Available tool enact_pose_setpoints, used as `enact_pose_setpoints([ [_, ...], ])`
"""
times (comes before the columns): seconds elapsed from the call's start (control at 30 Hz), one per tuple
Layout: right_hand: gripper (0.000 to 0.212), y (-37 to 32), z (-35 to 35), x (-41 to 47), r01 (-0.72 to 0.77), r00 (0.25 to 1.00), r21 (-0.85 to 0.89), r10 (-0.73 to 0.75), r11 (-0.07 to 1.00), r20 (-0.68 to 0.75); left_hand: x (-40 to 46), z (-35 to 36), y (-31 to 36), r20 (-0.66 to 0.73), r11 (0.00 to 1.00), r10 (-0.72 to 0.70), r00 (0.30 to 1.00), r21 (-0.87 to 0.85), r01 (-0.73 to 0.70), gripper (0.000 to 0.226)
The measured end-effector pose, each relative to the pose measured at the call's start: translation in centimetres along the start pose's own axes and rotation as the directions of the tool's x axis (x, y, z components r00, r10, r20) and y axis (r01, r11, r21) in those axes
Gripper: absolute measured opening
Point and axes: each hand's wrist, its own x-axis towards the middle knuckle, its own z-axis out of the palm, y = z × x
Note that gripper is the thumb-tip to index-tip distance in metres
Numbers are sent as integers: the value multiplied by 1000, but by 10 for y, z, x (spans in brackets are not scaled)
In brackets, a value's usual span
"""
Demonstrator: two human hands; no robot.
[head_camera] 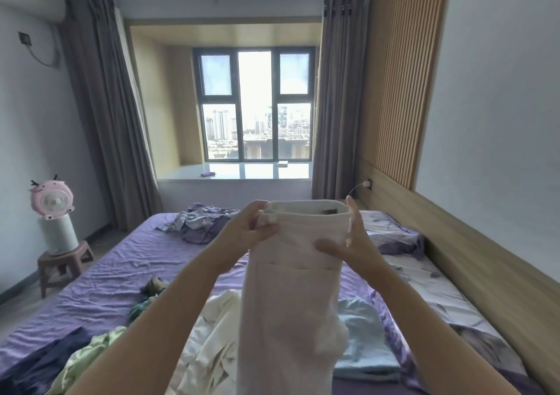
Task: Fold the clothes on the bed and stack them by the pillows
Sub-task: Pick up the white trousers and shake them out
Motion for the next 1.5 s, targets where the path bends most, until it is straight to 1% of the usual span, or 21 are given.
enact_pose_setpoints([
  [0.13, 62, -19, 5, 7, 36, 994, 85, -44, 996, 100, 11, -17, 28, -5, 1000, 16, 1000, 3, -16, 20],
  [0.23, 40, -39, 20, 20, 115, 992, 24, -113, 993, -54, 20, -26, 50, -84, 976, 39, 996, 215, -20, 25],
  [0.3, 36, -56, 27, 36, 133, 985, -11, -134, 991, -110, 27, -33, 72, -85, 905, 90, 992, 424, -46, 54],
  [0.33, 35, -66, 30, 43, 148, 983, -45, -152, 988, -107, 32, -36, 84, -40, 779, 137, 990, 622, -82, 77],
  [0.4, 34, -85, 36, 56, 203, 976, -102, -210, 974, -56, 43, -36, 108, 147, 239, 201, 969, 951, -194, 110],
  [0.43, 33, -93, 39, 59, 230, 971, -128, -236, 965, -32, 47, -31, 118, 237, 24, 205, 950, 969, -247, 115],
  [0.47, 33, -100, 42, 61, 247, 967, -149, -252, 958, -19, 51, -27, 126, 277, -66, 183, 943, 961, -269, 116],
  [0.5, 33, -103, 44, 61, 250, 967, -149, -255, 957, -13, 53, -23, 132, 274, -47, 155, 949, 962, -270, 114],
  [0.57, 34, -101, 46, 56, 214, 977, -93, -215, 972, -4, 53, -19, 136, 211, 204, 110, 971, 952, -230, 93],
  [0.6, 36, -97, 46, 51, 187, 982, -66, -187, 980, 0, 51, -18, 133, 207, 301, 83, 975, 928, -222, 70],
  [0.67, 39, -85, 44, 38, 137, 991, -44, -136, 990, 17, 45, -15, 121, 256, 366, 49, 965, 895, -256, 30],
  [0.83, 40, -34, 34, -3, -37, 981, -41, 44, 998, 190, 32, -9, 82, 344, 499, -64, 937, 824, -268, 38],
  [0.9, 39, -13, 35, -17, -91, 979, -19, 93, 996, 181, 31, -10, 71, 357, 532, -83, 930, 806, -262, 35],
  [1.0, 52, 4, 39, -28, -83, 987, 26, 79, 996, 143, 30, -9, 58, 366, 547, -108, 924, 799, -252, 33],
  [1.07, 65, 18, 39, -38, -108, 973, 62, 92, 992, 210, 29, -13, 56, 339, 564, -110, 934, 795, -223, 28],
  [1.17, 47, 50, 39, -59, -167, 964, -129, 189, 978, 187, 26, -25, 61, 284, 603, -90, 955, 778, -175, 29],
  [1.27, 22, 65, 42, -67, -123, 984, -267, 153, 956, 93, 20, -33, 67, 232, 574, -78, 970, 806, -147, 32],
  [1.37, 27, 57, 51, -62, -93, 993, -284, 112, 954, 49, 10, -29, 74, 133, 442, -75, 988, 893, -86, 13],
  [1.4, 30, 54, 54, -59, -84, 993, -286, 104, 955, 56, 7, -28, 76, 117, 329, -50, 992, 940, -94, 23],
  [1.43, 32, 53, 57, -57, -73, 993, -299, 97, 951, 69, 3, -26, 76, 143, 165, -9, 990, 976, -140, 50],
  [1.5, 34, 50, 63, -52, -35, 991, -327, 74, 944, 108, -4, -17, 73, 337, -174, 123, 933, 933, -314, 91],
])
